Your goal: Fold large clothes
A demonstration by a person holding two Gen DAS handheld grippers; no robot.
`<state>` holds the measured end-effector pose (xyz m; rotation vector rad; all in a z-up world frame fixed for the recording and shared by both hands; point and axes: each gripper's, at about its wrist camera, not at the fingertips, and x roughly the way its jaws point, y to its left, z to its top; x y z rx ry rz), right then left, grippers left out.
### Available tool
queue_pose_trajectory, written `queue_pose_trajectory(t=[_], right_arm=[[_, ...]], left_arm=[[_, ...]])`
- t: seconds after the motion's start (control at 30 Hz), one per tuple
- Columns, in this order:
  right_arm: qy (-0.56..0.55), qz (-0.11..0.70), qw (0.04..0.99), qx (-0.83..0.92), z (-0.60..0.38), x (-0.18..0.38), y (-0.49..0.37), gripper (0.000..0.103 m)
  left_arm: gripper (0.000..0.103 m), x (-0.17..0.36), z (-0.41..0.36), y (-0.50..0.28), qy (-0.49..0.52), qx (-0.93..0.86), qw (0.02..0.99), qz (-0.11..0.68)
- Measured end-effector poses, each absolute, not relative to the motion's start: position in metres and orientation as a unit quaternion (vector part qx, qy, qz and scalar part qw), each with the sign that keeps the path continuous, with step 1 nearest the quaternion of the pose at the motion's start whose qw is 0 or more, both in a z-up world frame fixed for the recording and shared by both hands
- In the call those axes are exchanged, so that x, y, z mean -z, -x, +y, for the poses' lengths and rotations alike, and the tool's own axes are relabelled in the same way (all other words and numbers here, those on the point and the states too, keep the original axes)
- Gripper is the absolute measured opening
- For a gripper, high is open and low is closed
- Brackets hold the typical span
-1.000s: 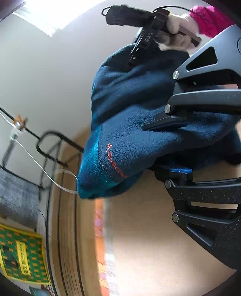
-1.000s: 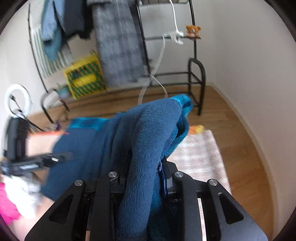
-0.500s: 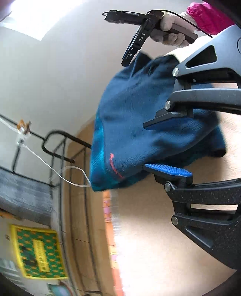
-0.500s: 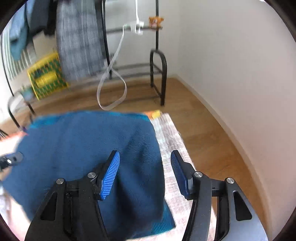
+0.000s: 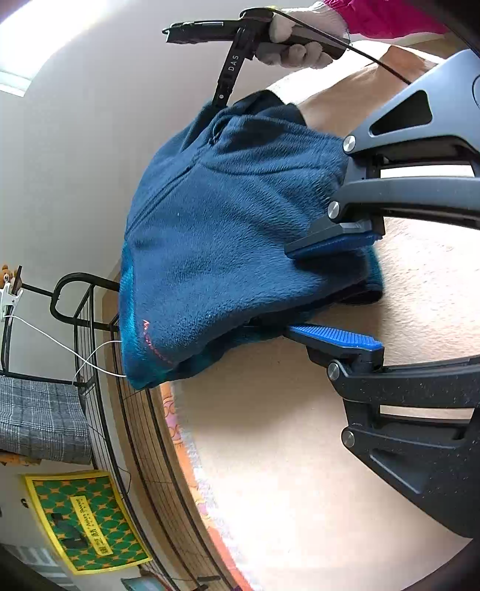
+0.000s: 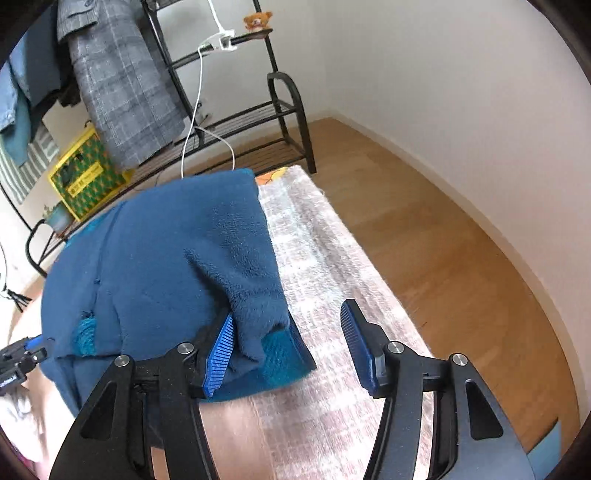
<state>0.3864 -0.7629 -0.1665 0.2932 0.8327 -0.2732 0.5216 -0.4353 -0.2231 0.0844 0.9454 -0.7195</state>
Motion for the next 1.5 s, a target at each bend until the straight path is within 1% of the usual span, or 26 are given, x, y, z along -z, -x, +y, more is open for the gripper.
queue_pose_trajectory(t=[0.17, 0.27, 0.6, 0.93, 1.13, 1.23, 1.33, 1.37, 1.4, 1.43, 1.5], right_arm=[[-0.132, 0.382, 0.905, 0.129, -0.746, 0.134, -0.367, 0.055], [-0.129, 0.369, 0.912, 0.126, -0.730, 0.107, -0.347, 0.055], [-0.096, 0.309, 0.940, 0.106, -0.653, -0.010, -0.253, 0.055], [-0.069, 0.257, 0.958, 0.102, -0.586, -0.103, -0.136, 0.055], [-0.045, 0.226, 0.968, 0.100, -0.552, -0.150, -0.070, 0.055], [-0.046, 0.212, 0.971, 0.096, -0.541, -0.166, -0.047, 0.055], [-0.052, 0.212, 0.971, 0.100, -0.532, -0.171, -0.033, 0.056], [-0.055, 0.213, 0.970, 0.101, -0.528, -0.170, -0.030, 0.056], [-0.056, 0.213, 0.970, 0.104, -0.523, -0.168, -0.027, 0.056], [-0.056, 0.214, 0.969, 0.106, -0.518, -0.165, -0.025, 0.056], [-0.061, 0.219, 0.967, 0.116, -0.509, -0.156, -0.025, 0.056]], left_arm=[[0.037, 0.197, -0.422, -0.495, -0.040, 0.341, 0.831, 0.436], [0.037, 0.168, -0.411, -0.470, -0.047, 0.345, 0.840, 0.416], [0.037, 0.036, -0.346, -0.360, -0.036, 0.379, 0.859, 0.343], [0.037, -0.081, -0.265, -0.220, -0.027, 0.412, 0.869, 0.274], [0.037, -0.132, -0.224, -0.148, -0.021, 0.428, 0.871, 0.241], [0.037, -0.149, -0.210, -0.124, -0.022, 0.433, 0.871, 0.231], [0.037, -0.152, -0.201, -0.109, -0.024, 0.432, 0.872, 0.230], [0.043, -0.151, -0.199, -0.107, -0.024, 0.431, 0.873, 0.229], [0.054, -0.148, -0.196, -0.103, -0.024, 0.430, 0.873, 0.228], [0.057, -0.143, -0.195, -0.102, -0.026, 0.428, 0.875, 0.227], [0.059, -0.132, -0.192, -0.100, -0.029, 0.421, 0.878, 0.226]])
